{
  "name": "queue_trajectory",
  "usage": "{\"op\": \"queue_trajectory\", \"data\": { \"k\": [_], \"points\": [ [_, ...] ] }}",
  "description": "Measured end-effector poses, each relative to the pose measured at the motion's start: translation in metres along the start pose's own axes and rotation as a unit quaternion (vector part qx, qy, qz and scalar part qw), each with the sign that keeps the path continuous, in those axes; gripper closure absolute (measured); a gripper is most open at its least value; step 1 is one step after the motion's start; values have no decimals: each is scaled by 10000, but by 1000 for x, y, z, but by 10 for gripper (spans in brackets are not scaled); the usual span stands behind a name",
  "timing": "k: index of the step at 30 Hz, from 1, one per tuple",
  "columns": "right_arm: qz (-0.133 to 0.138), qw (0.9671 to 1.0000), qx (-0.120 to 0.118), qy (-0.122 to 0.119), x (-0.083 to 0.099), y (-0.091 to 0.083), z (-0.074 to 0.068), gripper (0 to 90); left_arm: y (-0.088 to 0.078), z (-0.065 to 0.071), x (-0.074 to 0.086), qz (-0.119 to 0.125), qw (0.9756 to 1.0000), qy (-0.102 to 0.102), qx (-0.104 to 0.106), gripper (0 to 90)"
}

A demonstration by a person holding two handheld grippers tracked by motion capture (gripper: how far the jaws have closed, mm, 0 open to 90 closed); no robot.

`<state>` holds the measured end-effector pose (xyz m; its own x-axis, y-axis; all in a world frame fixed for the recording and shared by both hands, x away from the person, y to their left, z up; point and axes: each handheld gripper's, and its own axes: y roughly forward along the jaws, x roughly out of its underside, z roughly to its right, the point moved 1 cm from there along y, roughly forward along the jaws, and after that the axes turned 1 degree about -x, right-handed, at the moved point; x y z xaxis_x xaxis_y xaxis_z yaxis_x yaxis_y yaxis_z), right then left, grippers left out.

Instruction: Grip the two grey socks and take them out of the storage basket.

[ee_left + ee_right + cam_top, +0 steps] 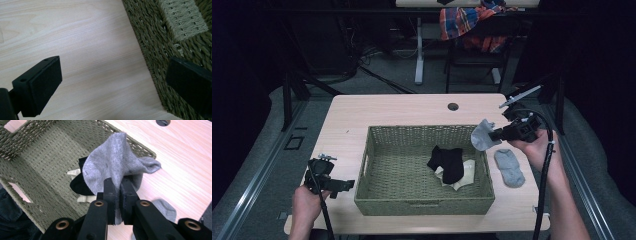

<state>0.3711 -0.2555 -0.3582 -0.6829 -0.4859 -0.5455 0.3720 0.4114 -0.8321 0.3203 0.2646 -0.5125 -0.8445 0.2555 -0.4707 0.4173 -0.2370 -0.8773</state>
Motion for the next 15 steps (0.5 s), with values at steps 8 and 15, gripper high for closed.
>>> {"op": "queue_trajectory", "data": {
  "k": [8,15],
  "points": [
    [87,9994,134,310,11,-11,22,850,0,1,0,1,10000,-8,-8,10],
    [62,9975,303,636,24,-15,44,851,-1,0,0,23,10000,-7,-21,10]
  ]
}}
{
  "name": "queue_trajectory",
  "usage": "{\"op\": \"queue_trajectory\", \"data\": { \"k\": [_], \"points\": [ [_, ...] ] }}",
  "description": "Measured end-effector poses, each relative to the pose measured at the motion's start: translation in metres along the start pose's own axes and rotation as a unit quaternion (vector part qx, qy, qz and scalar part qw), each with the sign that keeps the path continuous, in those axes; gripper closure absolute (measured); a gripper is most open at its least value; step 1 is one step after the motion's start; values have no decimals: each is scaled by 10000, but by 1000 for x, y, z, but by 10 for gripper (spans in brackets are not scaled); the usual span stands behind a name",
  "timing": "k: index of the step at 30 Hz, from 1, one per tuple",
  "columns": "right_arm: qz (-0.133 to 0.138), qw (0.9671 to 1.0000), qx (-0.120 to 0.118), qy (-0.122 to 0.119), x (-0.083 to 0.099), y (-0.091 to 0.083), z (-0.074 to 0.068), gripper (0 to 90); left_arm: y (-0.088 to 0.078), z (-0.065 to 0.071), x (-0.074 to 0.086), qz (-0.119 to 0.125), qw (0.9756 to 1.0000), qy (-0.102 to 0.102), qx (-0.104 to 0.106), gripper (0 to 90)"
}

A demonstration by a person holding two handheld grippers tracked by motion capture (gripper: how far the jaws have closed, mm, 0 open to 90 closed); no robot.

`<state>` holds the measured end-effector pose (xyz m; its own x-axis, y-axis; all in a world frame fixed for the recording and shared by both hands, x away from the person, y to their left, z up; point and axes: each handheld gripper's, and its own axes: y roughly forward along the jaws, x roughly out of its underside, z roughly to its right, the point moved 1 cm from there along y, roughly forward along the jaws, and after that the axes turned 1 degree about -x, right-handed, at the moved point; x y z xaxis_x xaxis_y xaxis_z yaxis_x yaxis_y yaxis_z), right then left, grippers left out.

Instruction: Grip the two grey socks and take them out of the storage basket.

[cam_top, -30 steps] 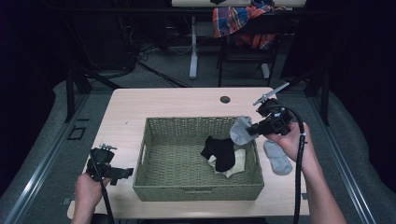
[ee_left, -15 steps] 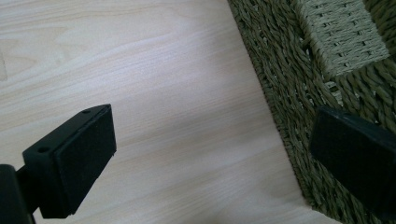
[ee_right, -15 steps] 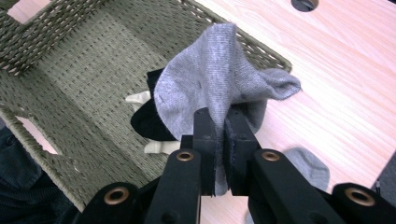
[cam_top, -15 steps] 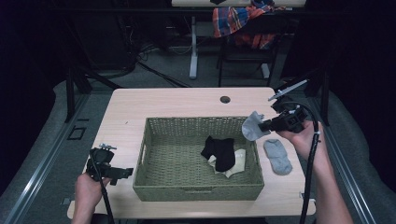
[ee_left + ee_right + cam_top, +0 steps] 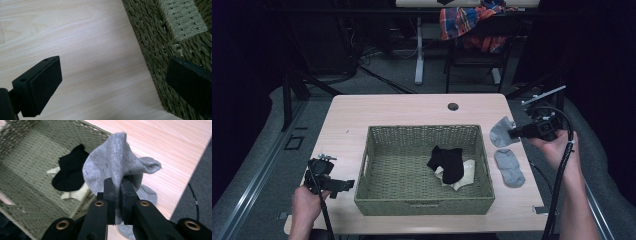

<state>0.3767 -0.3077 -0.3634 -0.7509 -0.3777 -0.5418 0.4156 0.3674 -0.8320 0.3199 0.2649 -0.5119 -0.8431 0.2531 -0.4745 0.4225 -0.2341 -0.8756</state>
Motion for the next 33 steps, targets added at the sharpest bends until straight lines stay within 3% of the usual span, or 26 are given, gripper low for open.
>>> {"op": "queue_trajectory", "data": {
  "k": [14,20,33],
  "points": [
    [-401,9978,90,516,16,19,35,853,0,-2,0,2,10000,-39,-10,10],
    [-668,9958,240,577,21,29,42,852,0,-2,0,2,10000,-37,-11,10],
    [-1119,9908,257,711,30,55,53,852,0,-2,0,3,10000,-23,-11,10]
  ]
}}
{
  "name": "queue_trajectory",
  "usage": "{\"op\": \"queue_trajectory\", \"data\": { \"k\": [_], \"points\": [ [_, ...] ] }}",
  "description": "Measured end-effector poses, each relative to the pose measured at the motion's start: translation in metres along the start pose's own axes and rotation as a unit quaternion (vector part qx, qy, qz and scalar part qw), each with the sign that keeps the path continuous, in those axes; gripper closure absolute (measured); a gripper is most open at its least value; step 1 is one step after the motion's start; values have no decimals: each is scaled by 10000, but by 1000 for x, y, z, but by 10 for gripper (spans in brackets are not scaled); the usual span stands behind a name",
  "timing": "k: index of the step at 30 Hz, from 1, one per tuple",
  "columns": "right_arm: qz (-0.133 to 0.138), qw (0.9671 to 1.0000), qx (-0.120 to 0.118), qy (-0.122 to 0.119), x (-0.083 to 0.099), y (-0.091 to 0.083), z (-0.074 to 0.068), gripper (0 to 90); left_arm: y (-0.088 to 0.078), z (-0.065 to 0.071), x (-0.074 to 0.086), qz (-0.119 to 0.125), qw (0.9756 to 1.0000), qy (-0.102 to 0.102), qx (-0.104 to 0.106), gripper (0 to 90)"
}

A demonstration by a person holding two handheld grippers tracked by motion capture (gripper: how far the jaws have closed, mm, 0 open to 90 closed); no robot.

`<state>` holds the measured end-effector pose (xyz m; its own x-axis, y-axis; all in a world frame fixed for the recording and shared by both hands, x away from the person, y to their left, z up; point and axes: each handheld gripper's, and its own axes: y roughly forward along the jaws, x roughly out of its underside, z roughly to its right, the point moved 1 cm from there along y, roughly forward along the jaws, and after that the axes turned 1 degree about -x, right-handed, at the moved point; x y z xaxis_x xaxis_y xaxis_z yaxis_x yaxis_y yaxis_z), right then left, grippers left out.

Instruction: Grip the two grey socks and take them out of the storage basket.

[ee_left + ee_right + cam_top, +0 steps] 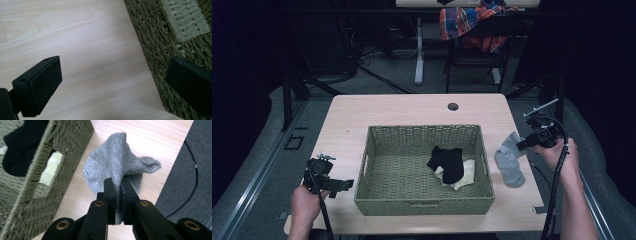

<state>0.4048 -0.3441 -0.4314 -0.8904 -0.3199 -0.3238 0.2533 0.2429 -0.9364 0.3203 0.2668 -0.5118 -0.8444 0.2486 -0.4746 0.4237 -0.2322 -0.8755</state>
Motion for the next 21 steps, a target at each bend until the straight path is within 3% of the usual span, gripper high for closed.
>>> {"op": "queue_trajectory", "data": {
  "k": [21],
  "points": [
    [-414,9991,-19,40,2,36,9,852,0,0,0,-15,10000,0,18,10]
  ]
}}
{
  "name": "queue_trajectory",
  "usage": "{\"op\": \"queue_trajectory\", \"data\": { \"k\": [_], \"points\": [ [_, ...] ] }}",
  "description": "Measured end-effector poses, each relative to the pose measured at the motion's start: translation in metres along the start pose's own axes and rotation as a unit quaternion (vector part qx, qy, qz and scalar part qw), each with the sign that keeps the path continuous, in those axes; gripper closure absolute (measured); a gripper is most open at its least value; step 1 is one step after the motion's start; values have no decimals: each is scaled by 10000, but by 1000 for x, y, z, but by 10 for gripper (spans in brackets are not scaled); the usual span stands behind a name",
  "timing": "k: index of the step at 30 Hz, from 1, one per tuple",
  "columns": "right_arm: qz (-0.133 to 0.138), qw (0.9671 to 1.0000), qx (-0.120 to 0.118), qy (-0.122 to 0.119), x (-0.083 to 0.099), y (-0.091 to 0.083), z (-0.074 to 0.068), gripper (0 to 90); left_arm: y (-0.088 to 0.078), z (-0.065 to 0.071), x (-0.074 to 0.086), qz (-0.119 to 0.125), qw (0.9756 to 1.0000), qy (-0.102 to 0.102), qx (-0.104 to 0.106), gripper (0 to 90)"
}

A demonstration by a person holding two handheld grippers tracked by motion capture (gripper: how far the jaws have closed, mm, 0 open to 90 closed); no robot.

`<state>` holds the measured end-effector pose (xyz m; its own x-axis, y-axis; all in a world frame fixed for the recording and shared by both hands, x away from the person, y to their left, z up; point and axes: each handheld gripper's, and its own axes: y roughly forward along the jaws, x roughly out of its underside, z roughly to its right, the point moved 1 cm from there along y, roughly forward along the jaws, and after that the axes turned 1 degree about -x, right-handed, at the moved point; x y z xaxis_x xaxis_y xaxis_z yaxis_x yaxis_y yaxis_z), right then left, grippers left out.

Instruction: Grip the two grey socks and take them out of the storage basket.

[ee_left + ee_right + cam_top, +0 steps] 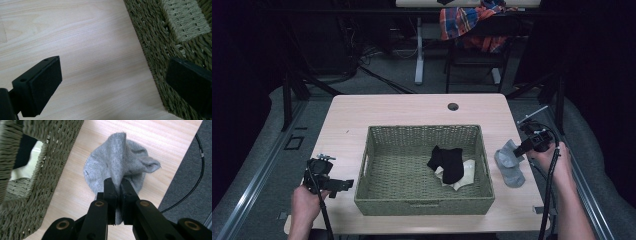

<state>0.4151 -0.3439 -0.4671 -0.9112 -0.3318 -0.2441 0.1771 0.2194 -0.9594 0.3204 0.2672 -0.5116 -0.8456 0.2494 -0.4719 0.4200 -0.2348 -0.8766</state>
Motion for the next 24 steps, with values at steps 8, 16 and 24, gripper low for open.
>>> {"op": "queue_trajectory", "data": {
  "k": [8,16,24],
  "points": [
    [-216,9998,2,-34,-2,14,1,851,0,0,0,-3,10000,0,3,10],
    [-187,9997,23,126,0,30,5,847,0,0,0,17,10000,-5,-3,10],
    [-220,9995,65,225,1,40,13,778,1,0,0,15,10000,-11,-4,10]
  ]
}}
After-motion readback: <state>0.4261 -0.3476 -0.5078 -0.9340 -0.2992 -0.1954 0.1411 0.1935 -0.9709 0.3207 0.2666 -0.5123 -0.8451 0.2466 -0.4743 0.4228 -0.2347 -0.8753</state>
